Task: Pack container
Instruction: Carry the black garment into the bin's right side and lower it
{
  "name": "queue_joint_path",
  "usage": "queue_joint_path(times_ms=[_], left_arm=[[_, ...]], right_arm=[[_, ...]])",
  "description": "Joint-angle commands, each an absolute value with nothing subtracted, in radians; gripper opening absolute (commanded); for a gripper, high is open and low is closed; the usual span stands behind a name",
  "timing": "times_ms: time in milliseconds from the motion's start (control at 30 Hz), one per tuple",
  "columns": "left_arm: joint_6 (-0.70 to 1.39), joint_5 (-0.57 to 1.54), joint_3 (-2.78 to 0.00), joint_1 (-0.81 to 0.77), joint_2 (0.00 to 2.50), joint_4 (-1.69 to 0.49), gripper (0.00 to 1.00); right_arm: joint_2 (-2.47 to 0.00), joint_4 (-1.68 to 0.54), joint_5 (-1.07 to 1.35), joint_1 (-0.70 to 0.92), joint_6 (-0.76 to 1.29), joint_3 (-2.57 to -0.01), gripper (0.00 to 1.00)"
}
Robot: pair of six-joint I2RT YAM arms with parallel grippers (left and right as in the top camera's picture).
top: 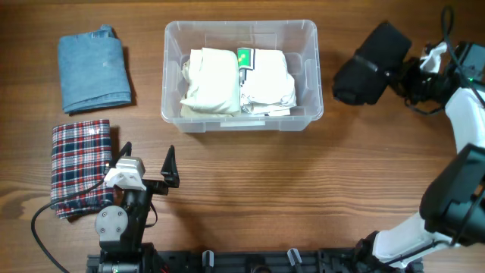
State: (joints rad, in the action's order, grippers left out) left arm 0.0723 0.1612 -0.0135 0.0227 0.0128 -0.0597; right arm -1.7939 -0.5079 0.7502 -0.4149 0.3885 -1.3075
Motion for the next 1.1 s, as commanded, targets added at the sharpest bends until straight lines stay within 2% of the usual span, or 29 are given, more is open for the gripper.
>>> queue_joint_path(times_ms=[0, 133, 233, 433, 533, 867, 1000, 1067], left_arm=[[0.060, 0.155, -0.006, 0.030, 0.006, -0.060, 1.00], [0.060, 0.155, -0.006, 0.030, 0.006, -0.060, 1.00], [0.060, 0.155, -0.006, 0.030, 0.006, -0.060, 1.00], [0.060, 0.155, -0.006, 0.030, 0.006, -0.060, 1.00], [0.060, 0.155, -0.006, 0.030, 0.006, -0.060, 1.00], [0.060, 0.155, -0.006, 0.030, 0.006, -0.060, 1.00], [0.060, 0.155, -0.006, 0.030, 0.006, -0.060, 1.00], [0.060, 0.155, -0.006, 0.030, 0.006, -0.060, 1.00]], right_arm=[[-1.657, -0.498, 0.887, -0.383, 0.397, -1.365, 0.05], [-1.570, -0.494, 0.873, -0.274, 0.395, -1.365, 0.05], [-1.544, -0.480, 0.791, -0.130, 0.396, -1.365, 0.05], [-1.563, -0.522, 0.370, 0.151, 0.365, -1.365, 0.04], [-1.601, -0.520, 0.239, 0.247, 0.363, -1.365, 0.04], [-1.790, -0.430, 0.218, 0.269, 0.332, -1.365, 0.06], [-1.809, -0.435, 0.185, 0.268, 0.311, -1.365, 0.20], [-1.810, -0.438, 0.153, 0.268, 0.314, -1.365, 0.44]])
